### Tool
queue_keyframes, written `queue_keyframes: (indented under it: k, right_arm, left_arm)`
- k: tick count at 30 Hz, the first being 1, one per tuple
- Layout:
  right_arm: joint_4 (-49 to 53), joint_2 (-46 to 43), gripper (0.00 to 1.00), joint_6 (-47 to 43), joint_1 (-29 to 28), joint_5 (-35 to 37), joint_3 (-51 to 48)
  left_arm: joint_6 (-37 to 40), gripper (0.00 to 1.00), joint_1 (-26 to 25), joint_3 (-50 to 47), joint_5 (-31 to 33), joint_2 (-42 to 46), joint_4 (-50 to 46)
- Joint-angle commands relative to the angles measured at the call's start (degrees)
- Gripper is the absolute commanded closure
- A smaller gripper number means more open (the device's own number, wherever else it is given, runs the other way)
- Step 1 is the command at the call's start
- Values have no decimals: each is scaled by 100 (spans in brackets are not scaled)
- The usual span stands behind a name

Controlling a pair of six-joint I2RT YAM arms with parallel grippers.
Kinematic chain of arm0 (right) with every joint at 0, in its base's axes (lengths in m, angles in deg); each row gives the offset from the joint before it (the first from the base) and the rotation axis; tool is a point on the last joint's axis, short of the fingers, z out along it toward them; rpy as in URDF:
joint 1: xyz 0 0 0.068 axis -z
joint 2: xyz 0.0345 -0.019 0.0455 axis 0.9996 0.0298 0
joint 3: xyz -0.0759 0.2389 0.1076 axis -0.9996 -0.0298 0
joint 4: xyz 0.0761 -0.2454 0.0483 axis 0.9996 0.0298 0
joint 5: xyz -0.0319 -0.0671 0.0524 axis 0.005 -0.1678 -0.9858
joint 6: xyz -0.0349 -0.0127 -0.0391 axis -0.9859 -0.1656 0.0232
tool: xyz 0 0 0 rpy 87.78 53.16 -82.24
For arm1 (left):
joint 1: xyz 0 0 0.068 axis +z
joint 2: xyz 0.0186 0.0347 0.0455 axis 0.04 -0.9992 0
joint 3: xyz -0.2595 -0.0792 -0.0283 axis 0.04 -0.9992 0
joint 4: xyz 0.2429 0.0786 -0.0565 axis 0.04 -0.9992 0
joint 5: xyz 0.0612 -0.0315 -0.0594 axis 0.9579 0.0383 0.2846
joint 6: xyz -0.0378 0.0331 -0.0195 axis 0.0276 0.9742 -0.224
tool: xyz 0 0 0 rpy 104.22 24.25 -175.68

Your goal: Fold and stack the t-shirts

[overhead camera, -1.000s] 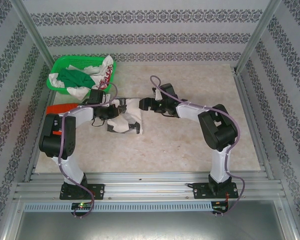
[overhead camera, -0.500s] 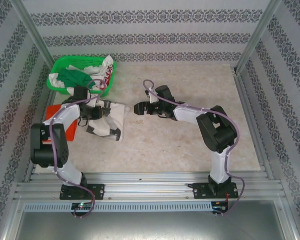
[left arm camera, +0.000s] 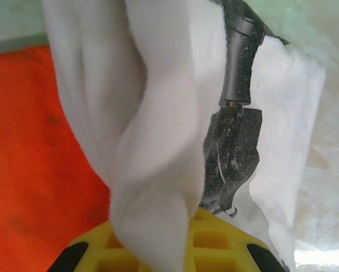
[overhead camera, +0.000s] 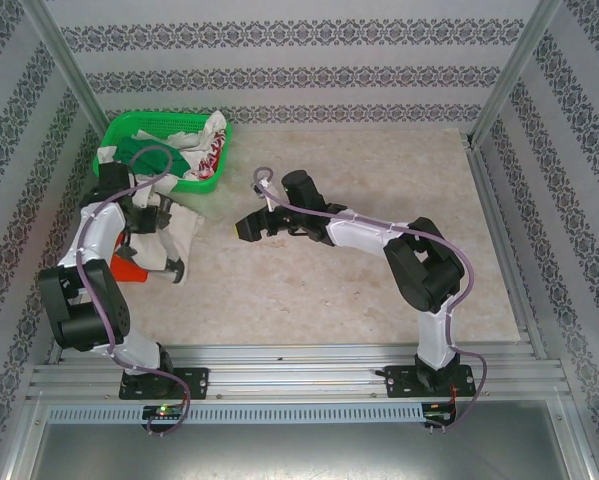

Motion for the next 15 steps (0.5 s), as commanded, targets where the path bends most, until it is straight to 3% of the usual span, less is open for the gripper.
queue_keyframes:
  k: [1,15]
  right_arm:
    - [96,97,14,-169,20,-130,214]
    - [245,144,14,-157,24,161,284]
  left_arm:
    - [418,100,282,331,436,222,-295]
    - [781,100,440,1223,409,143,-777]
